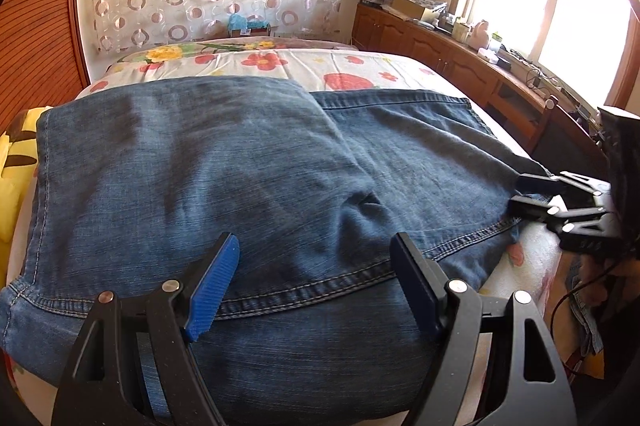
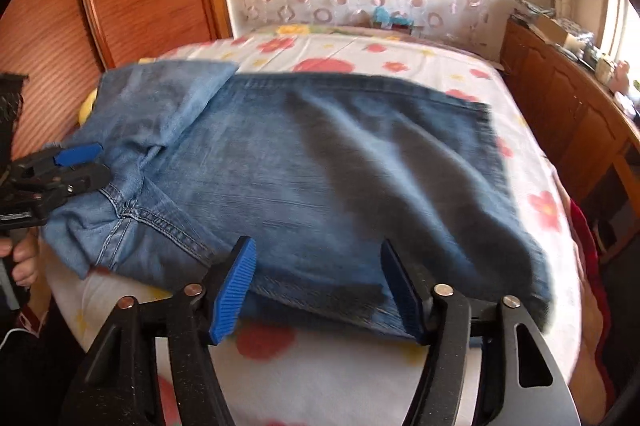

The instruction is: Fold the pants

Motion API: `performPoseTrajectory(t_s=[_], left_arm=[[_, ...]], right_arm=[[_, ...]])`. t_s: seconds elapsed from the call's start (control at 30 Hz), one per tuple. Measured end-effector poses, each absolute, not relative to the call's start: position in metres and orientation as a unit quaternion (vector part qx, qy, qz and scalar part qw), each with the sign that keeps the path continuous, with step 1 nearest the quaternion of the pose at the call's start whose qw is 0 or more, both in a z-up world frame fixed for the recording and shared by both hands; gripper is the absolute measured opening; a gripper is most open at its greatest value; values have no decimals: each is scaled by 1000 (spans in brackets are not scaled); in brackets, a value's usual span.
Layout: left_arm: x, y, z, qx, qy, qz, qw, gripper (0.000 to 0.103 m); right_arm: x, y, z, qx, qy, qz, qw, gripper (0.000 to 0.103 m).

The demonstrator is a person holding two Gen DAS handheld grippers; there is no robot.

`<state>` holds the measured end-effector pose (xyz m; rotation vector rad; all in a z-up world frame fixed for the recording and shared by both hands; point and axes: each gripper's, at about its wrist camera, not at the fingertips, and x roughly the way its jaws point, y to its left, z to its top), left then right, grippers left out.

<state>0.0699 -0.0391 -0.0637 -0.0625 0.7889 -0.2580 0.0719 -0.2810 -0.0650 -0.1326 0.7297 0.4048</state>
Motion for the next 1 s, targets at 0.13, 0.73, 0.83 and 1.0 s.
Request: performPoseTrajectory(t_s=[0.13, 0.73, 0.83, 1.0], left_arm=[[71, -43, -65, -25, 384, -126, 914, 78], [69, -47, -69, -12, 380, -123, 917, 79], [69, -48, -69, -12, 380, -123, 917, 79], [69, -48, -69, -10, 378, -121, 918, 80]], right_arm=[[58, -319, -56, -57, 337, 164, 925, 58], [64, -401, -71, 0, 354, 108, 929, 47], [73, -395, -75, 6, 362, 113, 925, 47], [79, -395, -81, 8, 372, 118, 921, 39]])
